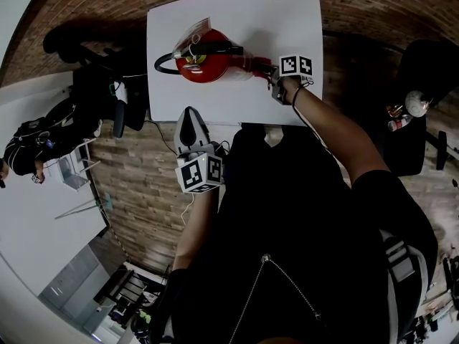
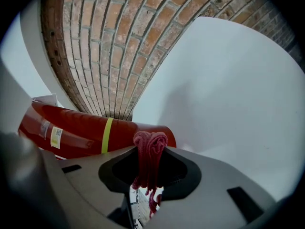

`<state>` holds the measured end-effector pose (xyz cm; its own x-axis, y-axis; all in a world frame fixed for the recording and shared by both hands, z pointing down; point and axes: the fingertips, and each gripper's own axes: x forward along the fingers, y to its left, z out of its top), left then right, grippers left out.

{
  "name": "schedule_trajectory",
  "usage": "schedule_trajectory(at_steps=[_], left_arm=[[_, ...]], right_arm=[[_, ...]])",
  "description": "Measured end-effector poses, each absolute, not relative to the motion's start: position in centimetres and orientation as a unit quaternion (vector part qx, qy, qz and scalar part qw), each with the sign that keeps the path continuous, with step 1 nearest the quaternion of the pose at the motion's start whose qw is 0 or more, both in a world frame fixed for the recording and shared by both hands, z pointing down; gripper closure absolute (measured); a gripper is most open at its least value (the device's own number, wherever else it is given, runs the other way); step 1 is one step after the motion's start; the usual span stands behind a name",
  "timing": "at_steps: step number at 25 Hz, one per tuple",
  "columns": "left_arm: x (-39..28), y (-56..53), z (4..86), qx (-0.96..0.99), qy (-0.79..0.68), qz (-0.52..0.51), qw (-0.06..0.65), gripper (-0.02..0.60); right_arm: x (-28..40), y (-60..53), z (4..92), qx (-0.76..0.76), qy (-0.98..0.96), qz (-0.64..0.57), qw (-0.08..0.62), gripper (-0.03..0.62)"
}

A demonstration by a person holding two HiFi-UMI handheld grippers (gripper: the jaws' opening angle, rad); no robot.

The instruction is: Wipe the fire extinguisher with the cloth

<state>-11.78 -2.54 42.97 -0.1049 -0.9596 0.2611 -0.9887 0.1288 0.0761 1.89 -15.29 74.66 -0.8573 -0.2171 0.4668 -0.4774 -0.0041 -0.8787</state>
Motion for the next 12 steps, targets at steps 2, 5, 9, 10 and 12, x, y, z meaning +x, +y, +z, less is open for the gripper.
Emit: schedule_trajectory(at_steps=[2,5,9,10,12], left_arm=[[-11.7,-2.6,43.0,0.658,-0.741,0.059,0.123,0.574],[-11.5,-2.6,42.9,0.659,-0.739,0.059,0.123,0.574],[-11.3,-2.9,42.7,0.662,-0.737,0.057,0.121,0.574],[-11.2,-2.9,42.7,0.663,-0.737,0.057,0.122,0.574],[-11.1,-3.0,42.7,0.664,-0.735,0.057,0.121,0.574]], right_arm=[[1.8,-15.2,74.1,0.247,-0.699,0.664,0.095,0.474],[1.9,-15.1,73.2,0.245,-0.699,0.666,0.09,0.474],[2.0,-15.1,71.8,0.24,-0.701,0.667,0.08,0.474],[1.9,-15.1,71.5,0.238,-0.702,0.667,0.078,0.474],[1.9,-15.1,70.8,0.233,-0.703,0.668,0.073,0.474]])
